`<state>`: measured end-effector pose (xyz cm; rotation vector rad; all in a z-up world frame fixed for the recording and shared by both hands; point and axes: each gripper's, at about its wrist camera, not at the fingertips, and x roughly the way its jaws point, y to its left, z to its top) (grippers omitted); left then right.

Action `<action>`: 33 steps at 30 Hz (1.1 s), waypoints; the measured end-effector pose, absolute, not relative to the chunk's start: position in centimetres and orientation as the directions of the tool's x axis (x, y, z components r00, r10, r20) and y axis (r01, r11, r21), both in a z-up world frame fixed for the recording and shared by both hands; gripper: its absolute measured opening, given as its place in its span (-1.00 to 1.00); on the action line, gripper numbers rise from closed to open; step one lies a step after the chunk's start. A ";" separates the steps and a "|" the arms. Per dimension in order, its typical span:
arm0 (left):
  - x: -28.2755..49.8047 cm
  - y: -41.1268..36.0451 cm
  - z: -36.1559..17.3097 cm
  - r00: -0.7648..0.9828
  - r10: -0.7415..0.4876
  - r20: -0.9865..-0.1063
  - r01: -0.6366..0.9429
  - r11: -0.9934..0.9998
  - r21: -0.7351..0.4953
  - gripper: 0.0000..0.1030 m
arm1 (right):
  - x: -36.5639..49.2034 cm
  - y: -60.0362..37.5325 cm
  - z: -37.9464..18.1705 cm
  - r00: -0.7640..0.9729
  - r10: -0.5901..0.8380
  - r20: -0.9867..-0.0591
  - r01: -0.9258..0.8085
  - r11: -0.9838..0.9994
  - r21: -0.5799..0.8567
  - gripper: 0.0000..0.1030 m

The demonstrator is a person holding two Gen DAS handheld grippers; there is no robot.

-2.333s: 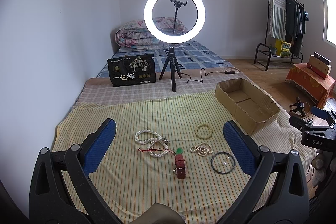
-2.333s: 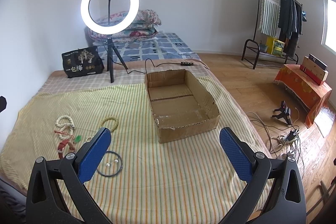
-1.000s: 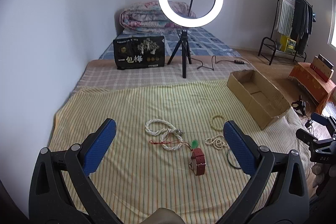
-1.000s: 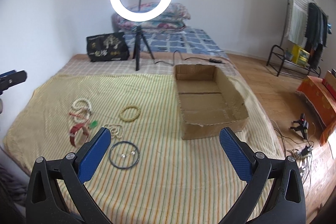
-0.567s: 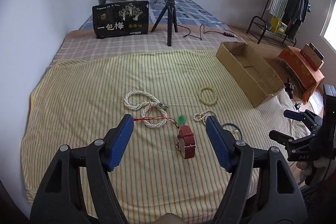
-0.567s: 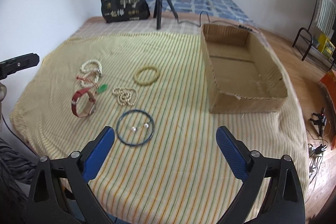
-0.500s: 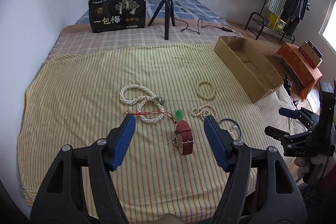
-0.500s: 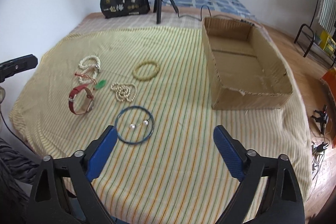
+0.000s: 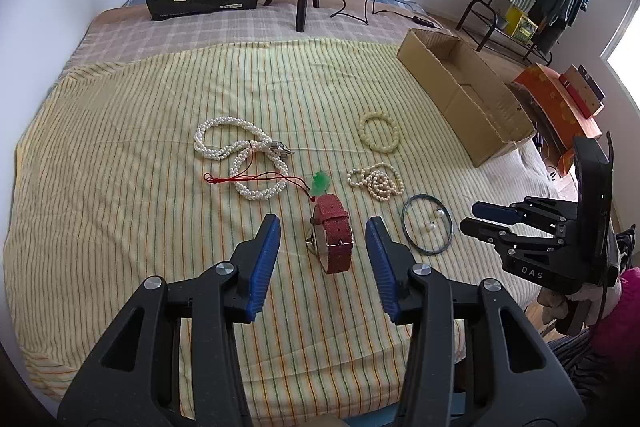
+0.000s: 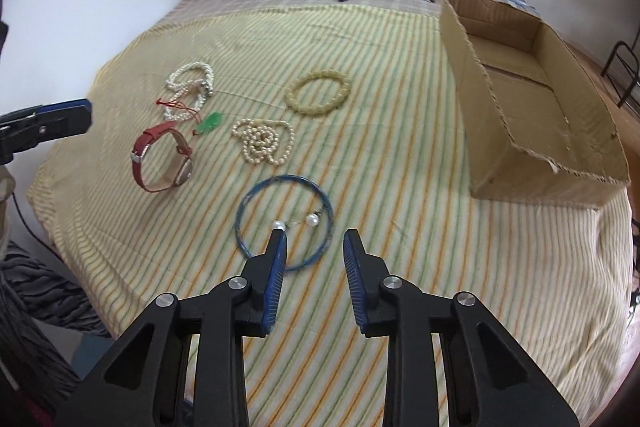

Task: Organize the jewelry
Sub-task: 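Move left tool toward red-strap watch while right tool approaches pearl earring on blue ring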

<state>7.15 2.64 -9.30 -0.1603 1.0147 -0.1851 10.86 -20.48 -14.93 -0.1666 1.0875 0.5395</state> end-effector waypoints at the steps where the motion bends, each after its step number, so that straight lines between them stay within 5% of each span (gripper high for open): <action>1: 7.2 2.6 -9.4 0.513 -0.229 -0.827 0.080 0.972 -0.220 -0.19 | 10.8 -20.0 -14.9 0.346 0.338 -0.875 -0.507 0.852 0.129 -0.55; 33: 10.1 0.6 -14.1 0.385 -0.233 -0.893 0.077 0.972 -0.221 -0.21 | 11.3 -16.2 -17.5 0.311 0.286 -0.906 -0.586 0.808 0.054 -0.55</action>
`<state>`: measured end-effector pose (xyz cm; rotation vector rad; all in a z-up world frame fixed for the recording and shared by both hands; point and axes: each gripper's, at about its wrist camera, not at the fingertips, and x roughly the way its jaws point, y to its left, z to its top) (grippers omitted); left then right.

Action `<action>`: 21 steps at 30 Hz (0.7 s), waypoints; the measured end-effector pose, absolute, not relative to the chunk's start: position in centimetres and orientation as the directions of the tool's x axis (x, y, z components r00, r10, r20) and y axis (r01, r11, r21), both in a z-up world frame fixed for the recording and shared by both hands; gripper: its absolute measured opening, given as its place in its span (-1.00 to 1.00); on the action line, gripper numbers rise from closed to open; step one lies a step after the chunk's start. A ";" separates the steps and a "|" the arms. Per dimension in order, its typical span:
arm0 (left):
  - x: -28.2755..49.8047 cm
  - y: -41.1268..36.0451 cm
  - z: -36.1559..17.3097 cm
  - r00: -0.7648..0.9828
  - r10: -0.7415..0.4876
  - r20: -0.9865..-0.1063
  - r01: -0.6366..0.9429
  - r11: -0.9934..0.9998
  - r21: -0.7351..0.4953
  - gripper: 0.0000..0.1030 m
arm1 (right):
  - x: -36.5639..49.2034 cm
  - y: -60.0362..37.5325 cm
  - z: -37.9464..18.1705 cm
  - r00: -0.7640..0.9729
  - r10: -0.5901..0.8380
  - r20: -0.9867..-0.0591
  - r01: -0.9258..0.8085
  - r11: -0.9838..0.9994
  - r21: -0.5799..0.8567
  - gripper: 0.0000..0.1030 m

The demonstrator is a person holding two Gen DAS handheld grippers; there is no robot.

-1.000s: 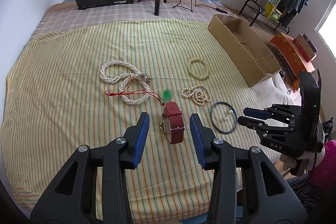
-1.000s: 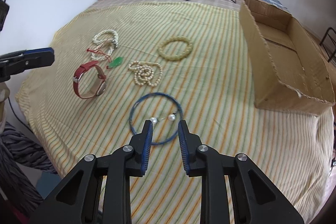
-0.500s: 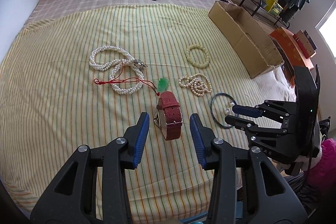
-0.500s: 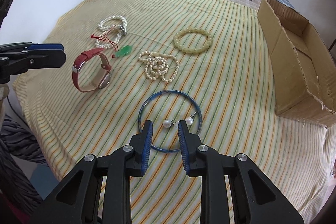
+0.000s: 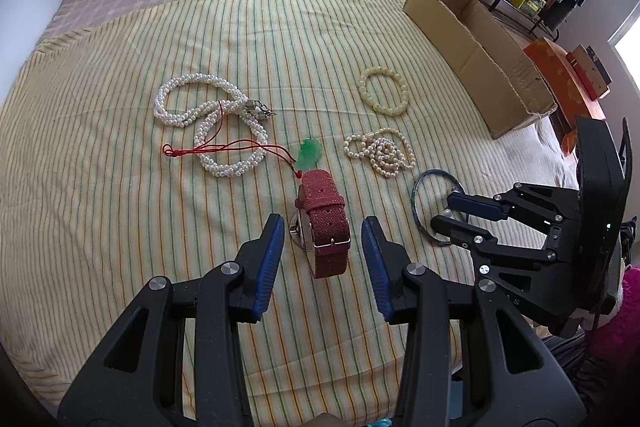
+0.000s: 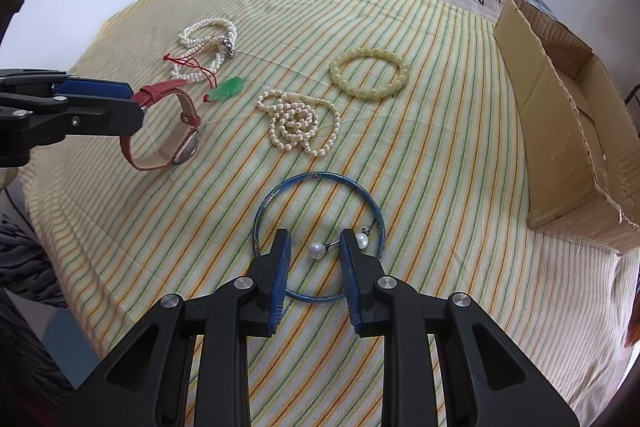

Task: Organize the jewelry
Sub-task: 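Move left tool toward red-strap watch while right tool approaches pearl earring on blue ring, then close left tool on red-strap watch while right tool grips a pearl earring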

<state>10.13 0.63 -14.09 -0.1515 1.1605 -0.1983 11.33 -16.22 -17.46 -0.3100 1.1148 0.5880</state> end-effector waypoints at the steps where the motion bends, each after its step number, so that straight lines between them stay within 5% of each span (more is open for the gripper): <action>1: 10.3 0.6 -14.2 0.382 -0.230 -0.895 0.073 0.973 -0.219 -0.21 | 11.4 -16.2 -17.5 0.311 0.287 -0.906 -0.586 0.808 0.055 -0.55; 8: 10.8 0.9 -15.2 0.366 -0.220 -0.904 0.059 0.975 -0.214 -0.22 | 11.1 -16.0 -17.6 0.312 0.294 -0.904 -0.599 0.799 0.053 -0.78; 13: 10.9 1.1 -15.4 0.362 -0.226 -0.905 0.059 0.974 -0.219 -0.62 | 11.2 -16.2 -17.5 0.308 0.305 -0.901 -0.594 0.801 0.068 -0.83; 21: 10.5 1.4 -14.9 0.386 -0.225 -0.894 0.060 0.974 -0.220 -0.63 | 11.1 -16.6 -16.8 0.315 0.326 -0.891 -0.593 0.801 0.083 -0.84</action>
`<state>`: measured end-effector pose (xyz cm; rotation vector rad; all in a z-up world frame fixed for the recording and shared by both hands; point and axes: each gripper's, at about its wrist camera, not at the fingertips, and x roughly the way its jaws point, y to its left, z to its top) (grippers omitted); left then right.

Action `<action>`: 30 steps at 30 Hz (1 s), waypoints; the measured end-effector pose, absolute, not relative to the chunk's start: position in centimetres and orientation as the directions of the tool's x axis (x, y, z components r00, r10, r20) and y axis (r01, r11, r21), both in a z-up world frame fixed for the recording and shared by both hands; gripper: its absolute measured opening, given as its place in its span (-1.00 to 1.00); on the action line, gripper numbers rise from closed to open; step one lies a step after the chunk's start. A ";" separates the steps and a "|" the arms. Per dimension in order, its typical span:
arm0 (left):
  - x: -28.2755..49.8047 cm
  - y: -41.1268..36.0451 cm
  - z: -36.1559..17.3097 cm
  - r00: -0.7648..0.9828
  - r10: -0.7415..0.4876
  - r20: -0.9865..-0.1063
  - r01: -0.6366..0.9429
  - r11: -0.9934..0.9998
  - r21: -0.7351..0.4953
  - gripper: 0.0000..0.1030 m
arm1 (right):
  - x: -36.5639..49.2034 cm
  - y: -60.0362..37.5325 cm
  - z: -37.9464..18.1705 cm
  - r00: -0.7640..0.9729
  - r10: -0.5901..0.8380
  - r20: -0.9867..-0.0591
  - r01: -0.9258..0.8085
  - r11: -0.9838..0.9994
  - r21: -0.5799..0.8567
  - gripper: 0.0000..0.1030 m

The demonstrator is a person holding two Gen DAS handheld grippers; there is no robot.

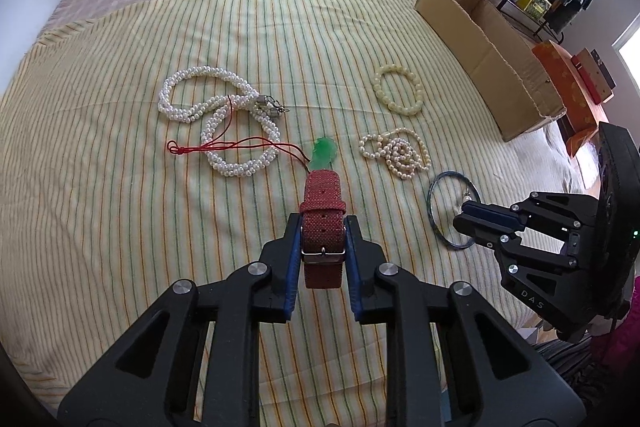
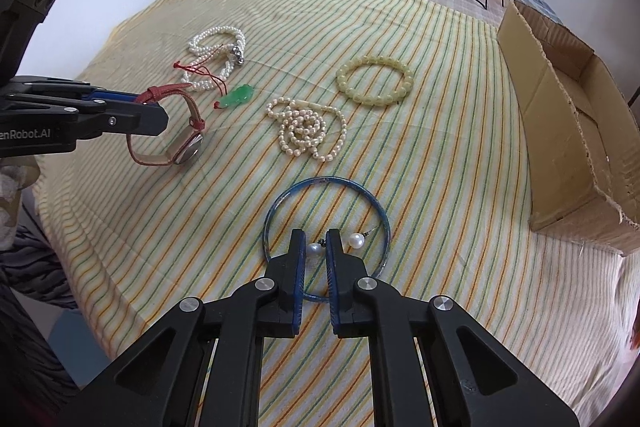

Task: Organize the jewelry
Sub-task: 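Close left tool on red-strap watch while right tool grips a pearl earring, then carry watch and pearl earring into the cardboard box and open both tools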

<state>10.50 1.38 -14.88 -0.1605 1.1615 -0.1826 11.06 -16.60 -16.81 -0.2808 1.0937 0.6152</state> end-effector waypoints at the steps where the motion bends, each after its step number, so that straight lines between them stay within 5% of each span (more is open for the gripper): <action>1: 10.4 1.4 -14.7 0.391 -0.225 -0.892 0.059 0.974 -0.219 -0.63 | 11.0 -16.6 -16.7 0.318 0.327 -0.890 -0.592 0.802 0.082 -0.84; 30: 13.6 -4.4 -6.4 0.561 -0.309 -0.768 0.157 0.951 -0.267 -0.63 | 15.8 -25.0 -8.9 0.546 0.328 -0.771 -0.415 0.905 0.092 -0.83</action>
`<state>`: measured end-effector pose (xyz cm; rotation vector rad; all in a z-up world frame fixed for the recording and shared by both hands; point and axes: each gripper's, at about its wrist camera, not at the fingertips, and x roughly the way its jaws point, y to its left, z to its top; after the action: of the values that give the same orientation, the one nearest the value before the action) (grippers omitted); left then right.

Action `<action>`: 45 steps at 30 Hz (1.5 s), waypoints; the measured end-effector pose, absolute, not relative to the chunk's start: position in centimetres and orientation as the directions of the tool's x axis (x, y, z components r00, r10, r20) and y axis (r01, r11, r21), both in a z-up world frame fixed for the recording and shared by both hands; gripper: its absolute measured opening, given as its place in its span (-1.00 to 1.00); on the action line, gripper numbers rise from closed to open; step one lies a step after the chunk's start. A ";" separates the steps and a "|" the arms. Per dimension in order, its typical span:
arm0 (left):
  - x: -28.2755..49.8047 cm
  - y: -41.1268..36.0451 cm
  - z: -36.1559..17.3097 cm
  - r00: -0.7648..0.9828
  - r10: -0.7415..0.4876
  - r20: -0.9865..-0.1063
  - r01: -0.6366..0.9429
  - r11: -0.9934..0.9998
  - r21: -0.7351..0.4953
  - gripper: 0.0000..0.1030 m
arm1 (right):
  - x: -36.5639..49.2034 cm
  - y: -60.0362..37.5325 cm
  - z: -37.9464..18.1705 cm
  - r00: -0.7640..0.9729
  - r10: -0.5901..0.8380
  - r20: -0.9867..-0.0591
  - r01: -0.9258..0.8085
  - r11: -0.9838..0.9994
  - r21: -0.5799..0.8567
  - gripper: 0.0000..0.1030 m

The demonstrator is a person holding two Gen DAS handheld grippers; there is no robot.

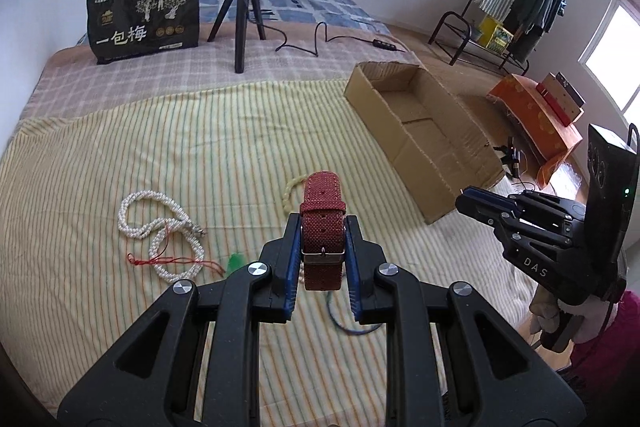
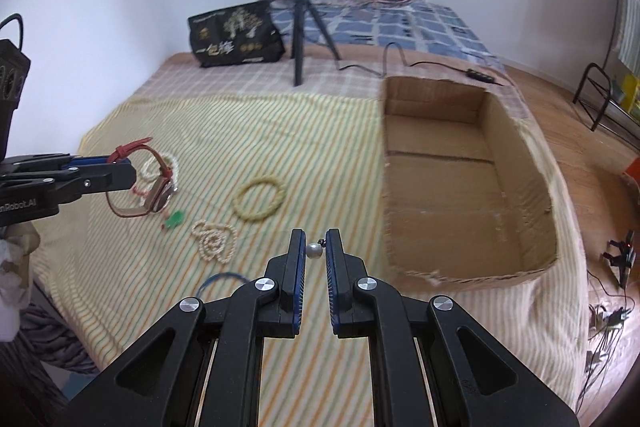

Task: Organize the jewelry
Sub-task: 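Carry watch and pearl earring into the cardboard box and open both tools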

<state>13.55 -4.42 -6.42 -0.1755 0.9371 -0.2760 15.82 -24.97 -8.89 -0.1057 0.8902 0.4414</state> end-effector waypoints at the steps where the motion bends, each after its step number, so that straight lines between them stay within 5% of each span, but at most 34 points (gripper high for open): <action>1: 13.9 -5.0 -6.0 0.566 -0.316 -0.761 0.164 0.948 -0.271 -0.63 | 16.0 -25.4 -8.8 0.552 0.323 -0.769 -0.405 0.910 0.092 -0.83; 17: 22.5 -14.1 -3.2 0.608 -0.426 -0.670 0.256 0.904 -0.343 -0.63 | 18.9 -31.4 -8.9 0.595 0.247 -0.765 -0.275 0.957 0.095 -0.83; 37: 27.1 -18.7 -7.4 0.542 -0.435 -0.719 0.257 0.901 -0.350 -0.63 | 22.0 -35.8 -10.7 0.587 0.202 -0.784 -0.178 0.977 0.118 -0.82; 38: 27.3 -18.7 -7.4 0.543 -0.434 -0.719 0.255 0.901 -0.352 -0.57 | 22.0 -35.8 -10.7 0.586 0.196 -0.786 -0.174 0.978 0.115 -0.77; 40: 27.2 -18.6 -7.2 0.555 -0.433 -0.711 0.258 0.902 -0.348 -0.27 | 22.1 -35.7 -10.7 0.587 0.185 -0.788 -0.171 0.980 0.102 -0.17; 42: 26.9 -18.5 -6.8 0.571 -0.422 -0.704 0.258 0.906 -0.334 -0.23 | 21.8 -35.5 -10.4 0.607 0.170 -0.776 -0.170 0.982 0.083 0.18; 45: 26.6 -18.3 -6.4 0.578 -0.418 -0.700 0.261 0.908 -0.327 -0.23 | 21.7 -35.2 -10.2 0.614 0.165 -0.772 -0.175 0.982 0.070 0.19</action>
<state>26.63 -18.27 -6.39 -0.1970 0.8681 -0.4001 21.66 -35.23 -10.23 -0.0125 0.8889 0.1960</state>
